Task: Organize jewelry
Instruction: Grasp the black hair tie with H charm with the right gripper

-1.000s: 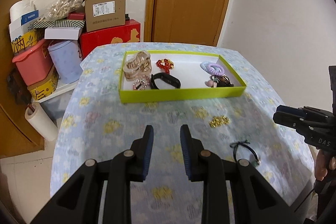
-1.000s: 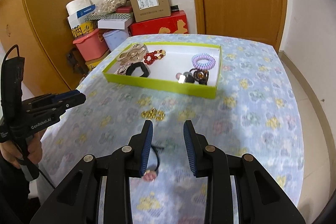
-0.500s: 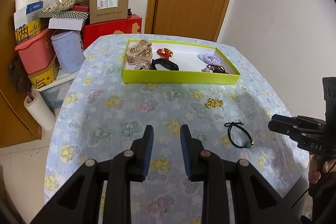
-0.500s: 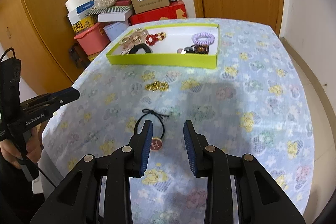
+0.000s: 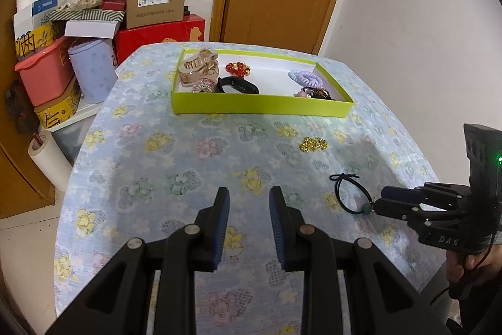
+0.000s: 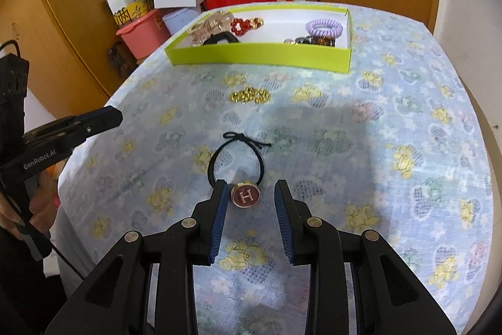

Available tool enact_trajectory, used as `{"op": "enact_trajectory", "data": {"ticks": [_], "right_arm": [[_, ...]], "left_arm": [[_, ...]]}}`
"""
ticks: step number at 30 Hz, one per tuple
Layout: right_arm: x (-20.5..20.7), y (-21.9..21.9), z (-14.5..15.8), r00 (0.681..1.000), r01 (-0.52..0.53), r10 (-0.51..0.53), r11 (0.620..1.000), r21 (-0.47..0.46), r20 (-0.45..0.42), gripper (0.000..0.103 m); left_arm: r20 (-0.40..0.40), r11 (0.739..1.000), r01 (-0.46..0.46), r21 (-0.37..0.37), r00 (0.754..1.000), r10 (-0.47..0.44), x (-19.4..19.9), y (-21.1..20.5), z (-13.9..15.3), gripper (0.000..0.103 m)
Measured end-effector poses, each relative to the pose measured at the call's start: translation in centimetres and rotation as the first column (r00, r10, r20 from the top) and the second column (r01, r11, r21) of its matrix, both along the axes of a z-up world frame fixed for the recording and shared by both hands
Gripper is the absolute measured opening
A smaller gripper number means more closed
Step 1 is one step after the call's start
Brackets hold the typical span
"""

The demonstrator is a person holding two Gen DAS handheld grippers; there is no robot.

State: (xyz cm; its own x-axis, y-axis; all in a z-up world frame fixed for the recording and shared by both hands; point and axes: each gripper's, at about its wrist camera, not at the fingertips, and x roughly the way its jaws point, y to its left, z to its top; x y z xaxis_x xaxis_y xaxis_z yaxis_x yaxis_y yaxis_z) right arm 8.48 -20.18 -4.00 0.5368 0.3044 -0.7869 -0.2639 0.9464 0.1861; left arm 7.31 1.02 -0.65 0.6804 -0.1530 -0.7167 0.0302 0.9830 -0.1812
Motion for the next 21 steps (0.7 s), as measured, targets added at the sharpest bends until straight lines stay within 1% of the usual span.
{"op": "enact_trajectory", "data": {"ticks": [5,16,19,21], "right_arm": [[0.1,0.3,-0.6,1.0,-0.015,0.015,1.0,-0.004,-0.016,0.032],[0.0,1.2,-0.6,0.999,-0.032,0.032,0.999,-0.038,0.005,0.032],[0.0,1.3,-0.7,0.999,-0.035,0.036,0.998,-0.048,0.014,0.028],[-0.1,1.4,-0.7,0.999,-0.035,0.036,0.998,-0.049,0.017,0.028]], "left_arm": [[-0.01,1.0,0.007,-0.001,1.0,-0.007,0.3,-0.2,-0.3,0.027],[-0.028,1.0,0.019,0.0,0.999,-0.019,0.7,-0.5,-0.8,0.027],[-0.031,1.0,0.022,0.002,0.999,-0.022,0.8,-0.6,-0.8,0.027],[-0.032,1.0,0.025,0.003,0.999,-0.025,0.9,-0.8,-0.9,0.027]]}}
